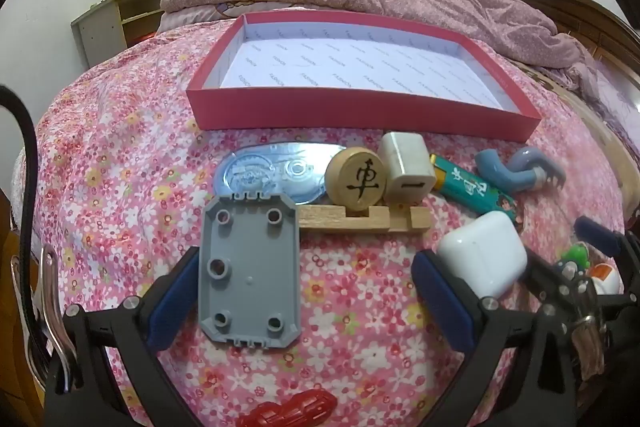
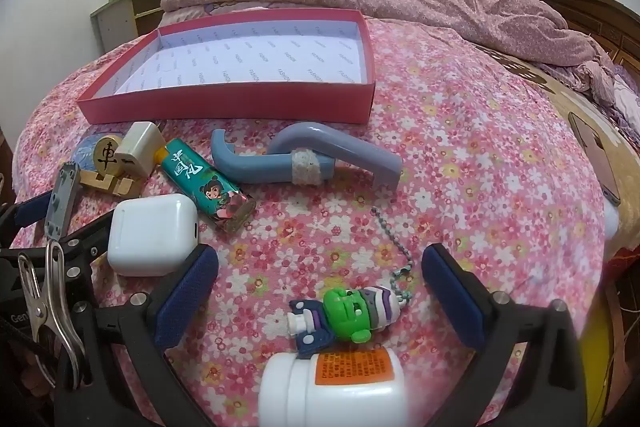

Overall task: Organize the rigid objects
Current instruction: 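Lower both grippers toward the grey plate and white pill bottle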

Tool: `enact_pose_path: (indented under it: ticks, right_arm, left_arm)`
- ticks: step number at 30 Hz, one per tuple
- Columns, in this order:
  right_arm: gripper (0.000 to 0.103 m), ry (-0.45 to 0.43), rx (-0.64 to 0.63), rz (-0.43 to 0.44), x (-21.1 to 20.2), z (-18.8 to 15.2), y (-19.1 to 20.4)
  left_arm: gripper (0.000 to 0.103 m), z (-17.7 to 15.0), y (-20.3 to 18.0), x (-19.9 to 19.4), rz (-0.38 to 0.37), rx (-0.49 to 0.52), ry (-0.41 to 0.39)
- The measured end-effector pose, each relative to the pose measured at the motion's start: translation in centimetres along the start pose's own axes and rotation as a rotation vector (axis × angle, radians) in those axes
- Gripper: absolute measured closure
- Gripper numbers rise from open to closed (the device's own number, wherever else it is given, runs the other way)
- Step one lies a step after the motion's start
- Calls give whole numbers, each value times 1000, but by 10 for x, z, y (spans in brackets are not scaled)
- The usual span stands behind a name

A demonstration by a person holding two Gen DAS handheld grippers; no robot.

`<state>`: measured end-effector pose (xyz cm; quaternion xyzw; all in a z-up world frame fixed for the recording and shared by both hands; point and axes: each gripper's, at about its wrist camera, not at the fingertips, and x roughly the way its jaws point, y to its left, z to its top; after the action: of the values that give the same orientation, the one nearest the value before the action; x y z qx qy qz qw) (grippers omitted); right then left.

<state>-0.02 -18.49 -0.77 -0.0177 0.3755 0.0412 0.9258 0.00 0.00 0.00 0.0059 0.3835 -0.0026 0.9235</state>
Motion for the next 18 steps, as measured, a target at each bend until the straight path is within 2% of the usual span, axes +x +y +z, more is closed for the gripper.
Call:
enact_pose_path:
  ticks: [11, 18]
  right_arm:
    - [0, 1, 1, 7, 1, 1, 0]
    - [1, 18, -5, 31, 0, 3, 0]
  left_arm:
    - [1, 0, 0, 0, -6, 2, 10]
    - [3, 4, 16, -9, -55, -7, 32]
